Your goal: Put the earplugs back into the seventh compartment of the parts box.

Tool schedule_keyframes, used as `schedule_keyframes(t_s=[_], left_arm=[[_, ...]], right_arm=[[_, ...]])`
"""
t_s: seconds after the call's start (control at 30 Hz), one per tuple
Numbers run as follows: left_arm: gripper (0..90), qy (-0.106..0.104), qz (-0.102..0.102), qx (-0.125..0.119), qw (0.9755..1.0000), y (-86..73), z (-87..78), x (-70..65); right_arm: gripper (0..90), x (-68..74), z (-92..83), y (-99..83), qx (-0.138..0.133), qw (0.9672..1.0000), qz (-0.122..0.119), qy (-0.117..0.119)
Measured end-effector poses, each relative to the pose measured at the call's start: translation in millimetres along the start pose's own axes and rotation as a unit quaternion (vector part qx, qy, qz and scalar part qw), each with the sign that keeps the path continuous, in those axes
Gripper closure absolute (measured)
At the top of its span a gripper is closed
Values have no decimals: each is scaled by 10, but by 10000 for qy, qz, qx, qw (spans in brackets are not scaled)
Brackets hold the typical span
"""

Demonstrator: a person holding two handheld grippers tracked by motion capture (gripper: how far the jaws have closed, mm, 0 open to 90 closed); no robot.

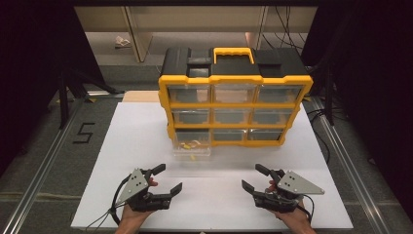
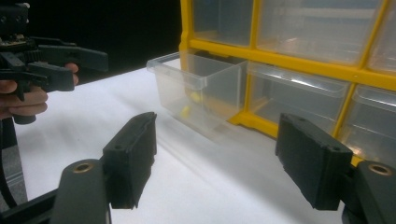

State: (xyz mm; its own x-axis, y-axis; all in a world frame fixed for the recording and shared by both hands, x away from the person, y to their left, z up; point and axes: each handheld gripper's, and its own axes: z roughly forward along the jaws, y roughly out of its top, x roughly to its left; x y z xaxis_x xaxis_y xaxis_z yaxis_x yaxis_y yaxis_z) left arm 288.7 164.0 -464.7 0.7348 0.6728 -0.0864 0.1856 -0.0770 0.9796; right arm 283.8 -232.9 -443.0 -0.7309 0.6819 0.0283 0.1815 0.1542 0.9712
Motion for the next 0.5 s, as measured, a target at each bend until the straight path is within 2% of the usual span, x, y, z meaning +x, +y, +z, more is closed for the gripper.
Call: schedule_keyframes(t_s=[0.5], left_arm=[[156, 7, 8, -2, 10000, 0, 4, 2]], right_arm=[[273, -20, -16, -18, -42, 10000, 46, -32]])
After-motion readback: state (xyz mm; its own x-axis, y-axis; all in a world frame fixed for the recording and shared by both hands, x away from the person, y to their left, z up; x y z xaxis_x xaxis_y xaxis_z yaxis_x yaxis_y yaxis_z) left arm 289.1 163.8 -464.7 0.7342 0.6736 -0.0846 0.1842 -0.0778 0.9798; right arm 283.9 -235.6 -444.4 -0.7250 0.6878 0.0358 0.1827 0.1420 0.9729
